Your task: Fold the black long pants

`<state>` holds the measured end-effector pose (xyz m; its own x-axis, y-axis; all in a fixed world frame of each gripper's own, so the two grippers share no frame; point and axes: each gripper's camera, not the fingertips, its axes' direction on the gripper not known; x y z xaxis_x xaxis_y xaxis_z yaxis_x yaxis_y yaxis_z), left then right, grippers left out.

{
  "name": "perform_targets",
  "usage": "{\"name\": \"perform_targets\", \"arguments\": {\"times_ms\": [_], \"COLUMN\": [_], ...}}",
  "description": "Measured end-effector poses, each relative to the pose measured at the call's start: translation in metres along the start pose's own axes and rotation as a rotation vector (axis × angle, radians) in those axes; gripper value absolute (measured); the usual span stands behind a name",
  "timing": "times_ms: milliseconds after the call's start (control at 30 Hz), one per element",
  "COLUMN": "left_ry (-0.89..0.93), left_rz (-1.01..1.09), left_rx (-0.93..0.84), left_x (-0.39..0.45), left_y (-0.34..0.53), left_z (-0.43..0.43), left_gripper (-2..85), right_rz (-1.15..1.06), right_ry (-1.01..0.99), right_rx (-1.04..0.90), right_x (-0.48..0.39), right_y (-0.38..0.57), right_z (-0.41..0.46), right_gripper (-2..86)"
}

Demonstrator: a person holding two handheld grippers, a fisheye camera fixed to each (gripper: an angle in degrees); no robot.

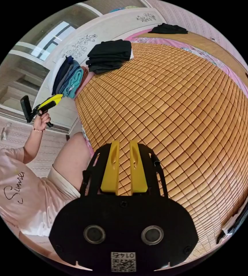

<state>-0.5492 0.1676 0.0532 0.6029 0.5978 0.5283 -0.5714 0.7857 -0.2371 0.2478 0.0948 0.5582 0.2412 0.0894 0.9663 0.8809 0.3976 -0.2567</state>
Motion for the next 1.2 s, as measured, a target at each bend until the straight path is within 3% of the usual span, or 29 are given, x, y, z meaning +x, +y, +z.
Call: {"name": "perform_targets", "arguments": {"times_ms": [233,433,600,867,1033,1200], "left_ry": [0.214,0.425,0.509,0.463,0.391,0.278], "left_rz": [0.168,0.457,0.611,0.723,0.796,0.811], "left_rx": [-0.080,-0.033,-0.079,-0.144,-0.148,-0.154], "left_x": [0.130,0.287,0.423,0.614,0.709,0.748], "left_y": [-0.022,-0.073,-0.111,-0.140,-0.141,-0.137], "left_z": [0.052,0.116,0.185,0.288,0.320,0.328], "left_gripper": [6.5,6.7,7.3,8.5,10.7,10.6], "right_rz": [0.429,0.594,0.518,0.411,0.458,0.493], "right_ry": [0.204,0.482,0.670,0.830,0.780,0.651], "right_rx": [0.174,0.332,0.345,0.309,0.222,0.343], "right_x": [0.049,0.065,0.082,0.133,0.175,0.171], "right_y": [0.238,0.354,0.380,0.360,0.361,0.392], "right_z": [-0.072,-0.127,-0.166,-0.202,-0.190,-0.213], "right_gripper": [7.1,9.6,9.7,9.9,8.8,1.7]}}
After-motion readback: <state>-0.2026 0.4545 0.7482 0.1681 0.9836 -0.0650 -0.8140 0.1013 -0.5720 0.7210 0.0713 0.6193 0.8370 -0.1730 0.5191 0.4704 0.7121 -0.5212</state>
